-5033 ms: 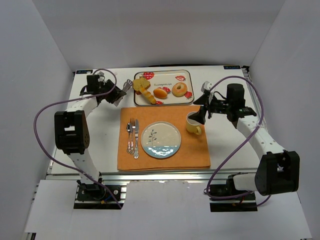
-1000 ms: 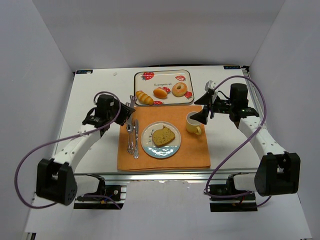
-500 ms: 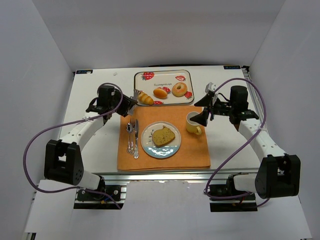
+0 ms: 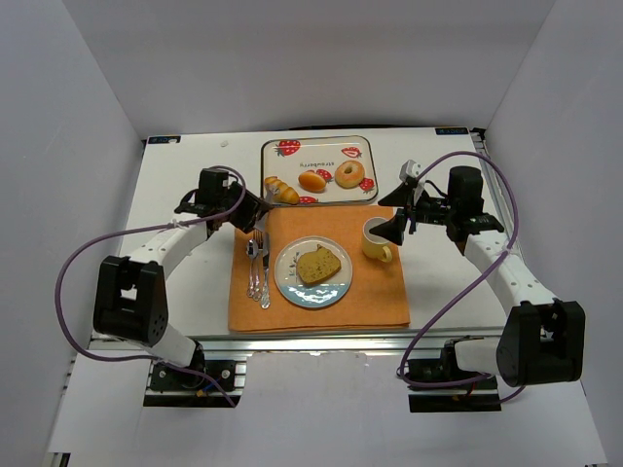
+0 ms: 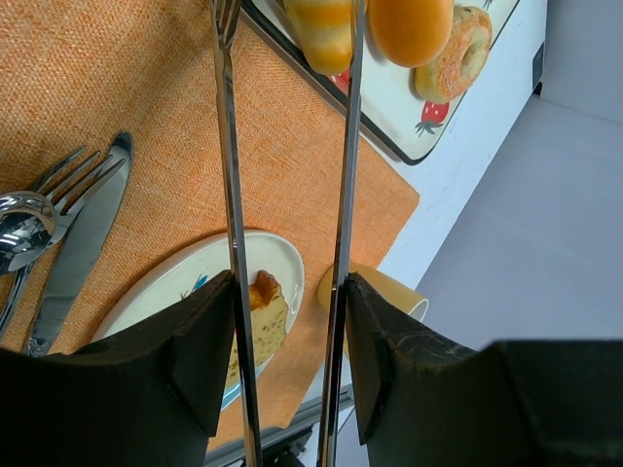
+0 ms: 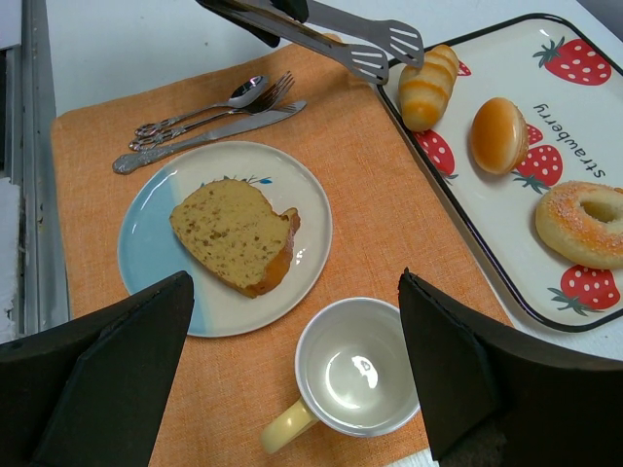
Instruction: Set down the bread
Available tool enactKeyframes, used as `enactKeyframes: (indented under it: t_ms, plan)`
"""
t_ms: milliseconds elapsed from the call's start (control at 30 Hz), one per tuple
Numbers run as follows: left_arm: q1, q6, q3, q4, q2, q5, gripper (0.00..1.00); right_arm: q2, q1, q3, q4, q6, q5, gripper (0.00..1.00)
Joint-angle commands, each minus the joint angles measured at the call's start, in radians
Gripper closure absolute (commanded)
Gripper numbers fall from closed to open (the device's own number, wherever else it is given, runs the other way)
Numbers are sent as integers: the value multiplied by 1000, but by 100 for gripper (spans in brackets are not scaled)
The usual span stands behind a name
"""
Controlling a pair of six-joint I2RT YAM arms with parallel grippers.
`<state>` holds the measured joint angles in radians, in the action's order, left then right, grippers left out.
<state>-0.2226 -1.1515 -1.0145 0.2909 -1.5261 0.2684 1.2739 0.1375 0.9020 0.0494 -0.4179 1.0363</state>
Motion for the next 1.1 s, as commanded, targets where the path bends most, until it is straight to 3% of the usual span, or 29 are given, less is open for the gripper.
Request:
enactKeyframes:
  t_ms: [0,767,867,1067]
  plan:
    - [2,16,-42,-24,-11,35,43,-15,-4,6,-28,10,22,11]
    - [3,-53,-42,-154,-92,114,49,-22,-4,-9,-28,5,24,11]
    - [2,-63,-47,-170,-101,120,55,-24,-4,-11,-28,5,24,11]
    - [3,-65,-50,-188,-97,137,77,-30,-4,-11,-28,5,24,11]
